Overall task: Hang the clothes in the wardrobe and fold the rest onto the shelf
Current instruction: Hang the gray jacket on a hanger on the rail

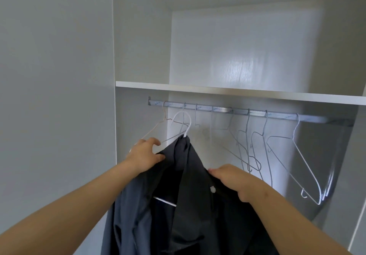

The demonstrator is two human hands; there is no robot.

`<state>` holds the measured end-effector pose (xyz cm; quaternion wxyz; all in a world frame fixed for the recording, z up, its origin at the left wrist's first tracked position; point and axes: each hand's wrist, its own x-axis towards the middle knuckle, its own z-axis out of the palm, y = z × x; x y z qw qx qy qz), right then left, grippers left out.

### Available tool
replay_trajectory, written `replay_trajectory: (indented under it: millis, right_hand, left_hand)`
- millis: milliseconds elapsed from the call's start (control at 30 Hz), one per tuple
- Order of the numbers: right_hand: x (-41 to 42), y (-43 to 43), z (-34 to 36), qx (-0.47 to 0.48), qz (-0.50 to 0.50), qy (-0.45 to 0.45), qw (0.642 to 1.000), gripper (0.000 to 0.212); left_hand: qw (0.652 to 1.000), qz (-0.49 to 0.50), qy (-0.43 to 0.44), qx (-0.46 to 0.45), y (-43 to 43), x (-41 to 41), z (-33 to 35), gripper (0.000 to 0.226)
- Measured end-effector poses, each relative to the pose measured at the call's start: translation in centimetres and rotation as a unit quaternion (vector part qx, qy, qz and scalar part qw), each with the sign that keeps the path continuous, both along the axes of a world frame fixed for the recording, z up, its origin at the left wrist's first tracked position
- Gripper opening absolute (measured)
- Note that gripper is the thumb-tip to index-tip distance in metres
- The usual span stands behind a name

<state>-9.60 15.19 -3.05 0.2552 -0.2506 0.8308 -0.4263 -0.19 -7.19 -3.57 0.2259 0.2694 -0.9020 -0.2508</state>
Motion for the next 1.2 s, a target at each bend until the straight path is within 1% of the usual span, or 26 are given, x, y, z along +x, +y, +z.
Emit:
replay_trajectory:
  millis: [33,100,133,167,200,267,300,333,467,533,633,767,833,1000,1100,1200]
  right_hand:
    - [0.1,-0.2,-0.4,0.000,-0.007,-0.017,1.000,0.033]
    - [0.5,-1.1,-1.0,-0.007,-0.012,-0.058,0.998,0.024]
    - [0.8,-1.8,-1.1,-0.014,-0.009,-0.077,0.997,0.021]
    - [1.2,-2.6,-1.2,-0.022,-0.005,-0.090,0.996,0.019]
    - [1.7,-3.5,-1.3,-0.035,0.002,-0.100,0.994,0.020]
    - [2.9,-5.4,-1.4,-0.073,0.024,-0.119,0.990,0.023]
    - [3.5,-6.4,-1.4,-0.087,0.042,-0.116,0.989,0.024]
    - [4.1,-7.3,-1.5,-0.095,0.062,-0.102,0.988,0.025]
    - [6.1,-10.9,-1.9,-0.114,0.119,-0.040,0.986,0.030]
    - [7.1,-12.4,-2.3,-0.122,0.144,-0.052,0.981,0.029]
    - [7.2,-13.6,-2.2,-0.112,0.157,-0.087,0.977,0.027]
    - [6.1,-14.8,-1.9,-0.095,0.125,-0.101,0.982,0.027]
    - [5.7,-15.7,-1.9,-0.096,0.105,-0.109,0.984,0.024]
    - [3.9,-18.7,-2.1,-0.094,0.039,-0.125,0.987,0.016]
    - [2.5,-20.8,-2.1,-0.091,0.015,-0.125,0.988,0.016]
    - [1.3,-23.6,-2.4,-0.100,-0.001,-0.124,0.987,0.010]
  left_hand:
    - [1.000,0.030,0.003,0.006,0.1,0.3,-0.2,0.034]
    - [0.997,0.059,0.025,0.036,0.4,0.5,-0.6,0.015]
    - [0.996,0.059,0.029,0.067,0.6,0.6,-0.7,0.015]
    - [0.991,0.052,0.028,0.117,0.8,0.8,-0.8,0.023]
    - [0.981,0.045,0.023,0.187,1.2,0.9,-0.9,0.031]
    - [0.944,0.038,0.009,0.327,1.9,1.3,-1.0,0.038]
    - [0.929,0.038,0.009,0.369,2.0,1.5,-1.1,0.038]
    - [0.921,0.038,0.015,0.388,1.8,1.7,-1.2,0.037]
    - [0.913,0.051,0.062,0.401,0.4,3.3,-0.9,0.019]
    - [0.900,0.071,0.096,0.419,-0.7,4.5,-0.6,0.017]
    - [0.902,0.093,0.122,0.403,-2.5,6.3,-0.3,0.010]
    - [0.922,0.105,0.113,0.355,-4.9,8.1,0.2,0.011]
    - [0.936,0.118,0.107,0.315,-6.3,8.5,0.3,0.013]
    - [0.965,0.155,0.055,0.206,-9.6,8.5,0.1,0.023]
    - [0.968,0.157,0.048,0.188,-11.4,7.9,0.1,0.022]
    - [0.967,0.153,0.050,0.198,-13.3,6.8,0.1,0.021]
